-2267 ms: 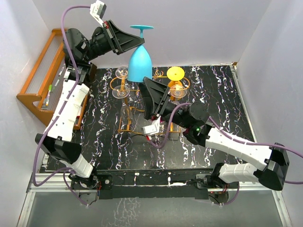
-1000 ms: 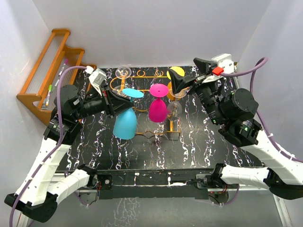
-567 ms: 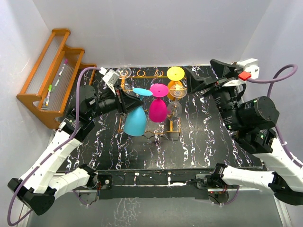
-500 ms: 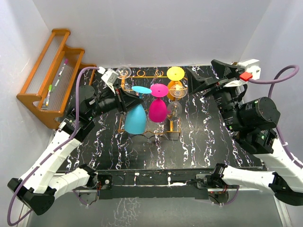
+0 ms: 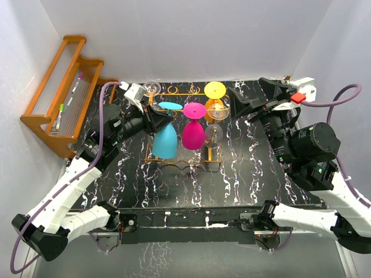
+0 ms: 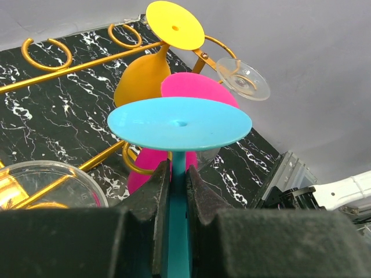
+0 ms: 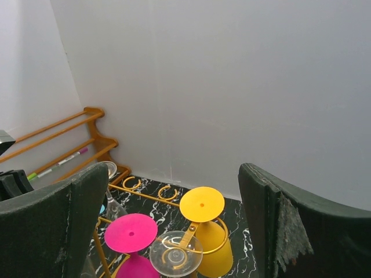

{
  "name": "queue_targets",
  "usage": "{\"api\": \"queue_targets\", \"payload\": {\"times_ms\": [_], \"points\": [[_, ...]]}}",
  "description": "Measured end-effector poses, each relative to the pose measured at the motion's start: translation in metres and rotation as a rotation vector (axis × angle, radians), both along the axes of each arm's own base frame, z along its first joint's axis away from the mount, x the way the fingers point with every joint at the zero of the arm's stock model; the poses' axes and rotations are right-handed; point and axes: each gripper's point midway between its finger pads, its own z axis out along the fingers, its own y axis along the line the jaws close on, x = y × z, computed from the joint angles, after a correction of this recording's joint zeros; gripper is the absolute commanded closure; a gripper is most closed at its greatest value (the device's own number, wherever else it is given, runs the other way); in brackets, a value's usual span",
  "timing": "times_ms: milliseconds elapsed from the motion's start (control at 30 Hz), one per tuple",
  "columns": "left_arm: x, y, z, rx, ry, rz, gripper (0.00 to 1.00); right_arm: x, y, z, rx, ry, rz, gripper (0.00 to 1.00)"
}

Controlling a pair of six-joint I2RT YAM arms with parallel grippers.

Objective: Place the wine glass upside down on the wine glass rack

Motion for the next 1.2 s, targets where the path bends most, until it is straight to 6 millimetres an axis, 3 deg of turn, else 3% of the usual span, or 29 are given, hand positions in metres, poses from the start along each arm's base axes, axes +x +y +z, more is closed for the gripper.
{"api": "queue_targets", "payload": {"times_ms": [600,767,967,1200], "points": [[0.003,-0.005,-0.025,0.029,0.062,-0.006,1.00,-0.009,-0.022,0.001,0.037,-0.008,-0.027,0.02],[0.004,-0.004,-0.025,0.029,0.060,0.000,1.00,-0.007,-0.020,-0.007,0.023,0.002,-0.033,0.02],[0.008,-0.002,-0.027,0.036,0.060,0.021,0.88,-0.003,-0.018,-0.013,0.010,0.015,-0.047,0.02],[0.009,-0.002,-0.038,0.047,0.076,0.029,0.84,-0.003,-0.020,-0.013,0.014,0.018,-0.056,0.02]]}}
